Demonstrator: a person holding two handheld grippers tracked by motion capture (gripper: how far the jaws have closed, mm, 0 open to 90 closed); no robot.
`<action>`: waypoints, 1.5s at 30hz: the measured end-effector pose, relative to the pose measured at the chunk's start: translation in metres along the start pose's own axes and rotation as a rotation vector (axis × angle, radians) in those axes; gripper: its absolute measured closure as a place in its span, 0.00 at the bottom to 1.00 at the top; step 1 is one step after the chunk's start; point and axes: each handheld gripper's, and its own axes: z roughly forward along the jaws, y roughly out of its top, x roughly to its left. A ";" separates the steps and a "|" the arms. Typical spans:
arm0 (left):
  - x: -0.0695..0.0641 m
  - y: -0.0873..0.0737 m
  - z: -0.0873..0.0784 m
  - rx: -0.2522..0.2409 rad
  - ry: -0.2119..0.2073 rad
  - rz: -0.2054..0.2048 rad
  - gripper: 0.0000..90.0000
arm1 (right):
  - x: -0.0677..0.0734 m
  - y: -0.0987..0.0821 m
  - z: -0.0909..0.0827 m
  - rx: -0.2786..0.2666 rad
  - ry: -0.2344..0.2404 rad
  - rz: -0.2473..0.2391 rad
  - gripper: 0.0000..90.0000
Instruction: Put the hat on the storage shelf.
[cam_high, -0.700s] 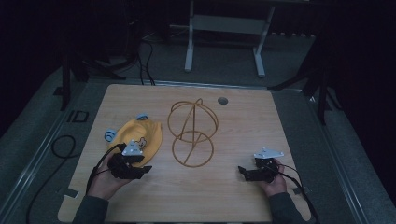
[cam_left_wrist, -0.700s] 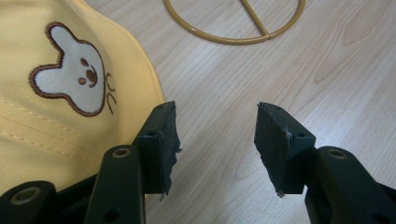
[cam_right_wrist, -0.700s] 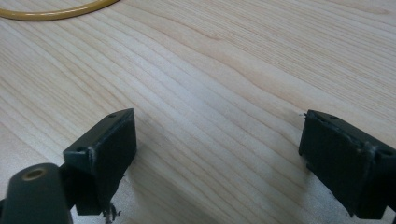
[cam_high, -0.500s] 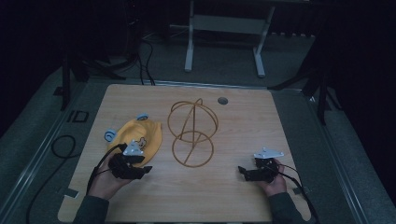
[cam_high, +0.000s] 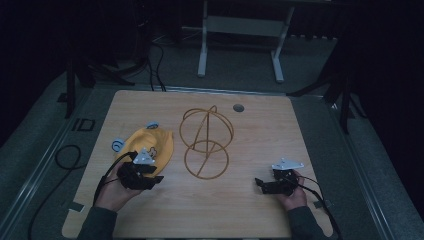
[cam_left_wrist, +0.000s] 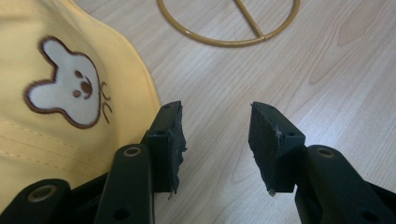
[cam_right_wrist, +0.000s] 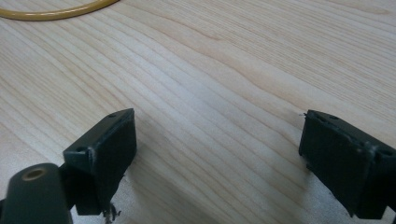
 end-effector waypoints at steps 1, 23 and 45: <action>0.001 0.001 -0.001 0.000 0.001 0.002 0.61 | 0.000 0.000 0.000 0.000 0.000 0.000 0.12; 0.013 0.016 -0.014 -0.008 -0.012 -0.015 0.65 | 0.000 0.000 0.000 -0.001 0.000 0.000 0.12; 0.023 0.028 -0.029 -0.004 -0.011 -0.025 0.72 | 0.000 0.000 0.000 -0.001 0.000 0.000 0.12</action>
